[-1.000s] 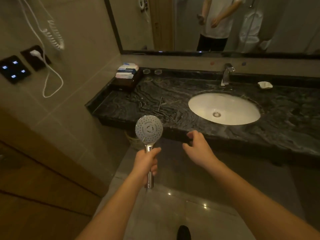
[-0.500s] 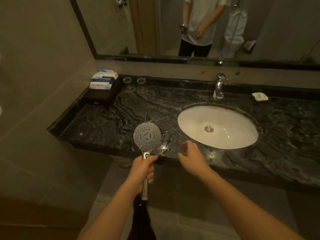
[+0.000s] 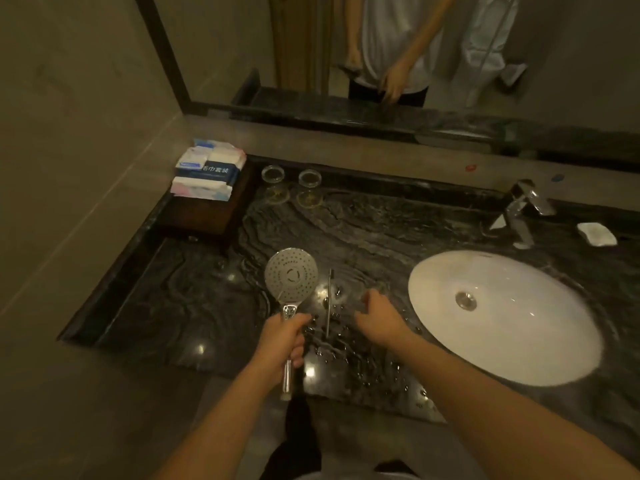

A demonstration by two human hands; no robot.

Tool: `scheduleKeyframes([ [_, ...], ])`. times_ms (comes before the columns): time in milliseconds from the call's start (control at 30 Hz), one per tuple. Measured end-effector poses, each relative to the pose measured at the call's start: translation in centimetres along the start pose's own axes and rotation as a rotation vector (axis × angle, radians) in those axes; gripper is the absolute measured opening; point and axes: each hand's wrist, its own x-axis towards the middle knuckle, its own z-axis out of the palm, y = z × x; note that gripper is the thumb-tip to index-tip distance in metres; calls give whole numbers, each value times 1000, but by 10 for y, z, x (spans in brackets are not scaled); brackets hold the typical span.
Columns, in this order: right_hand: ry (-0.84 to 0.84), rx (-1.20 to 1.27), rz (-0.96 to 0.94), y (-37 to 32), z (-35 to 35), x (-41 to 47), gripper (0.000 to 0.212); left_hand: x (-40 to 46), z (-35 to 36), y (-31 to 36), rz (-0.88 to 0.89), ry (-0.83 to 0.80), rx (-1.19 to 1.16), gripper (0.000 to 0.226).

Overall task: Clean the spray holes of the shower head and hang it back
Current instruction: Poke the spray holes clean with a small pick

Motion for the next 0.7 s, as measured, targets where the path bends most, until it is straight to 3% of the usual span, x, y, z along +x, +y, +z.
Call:
scheduleKeyframes([
  [167, -65, -102, 68, -27, 25, 51, 48, 33, -19, 10, -59, 62, -50, 26],
  [367, 9, -166, 168, -45, 39, 92, 57, 44, -28, 21, -82, 112, -54, 23],
  [500, 8, -185, 238, -49, 40, 104, 48, 50, -27, 30, -93, 152, -62, 22],
  [700, -63, -285, 186, -44, 42, 98, 28, 61, -12, 36, -101, 147, -16, 17],
])
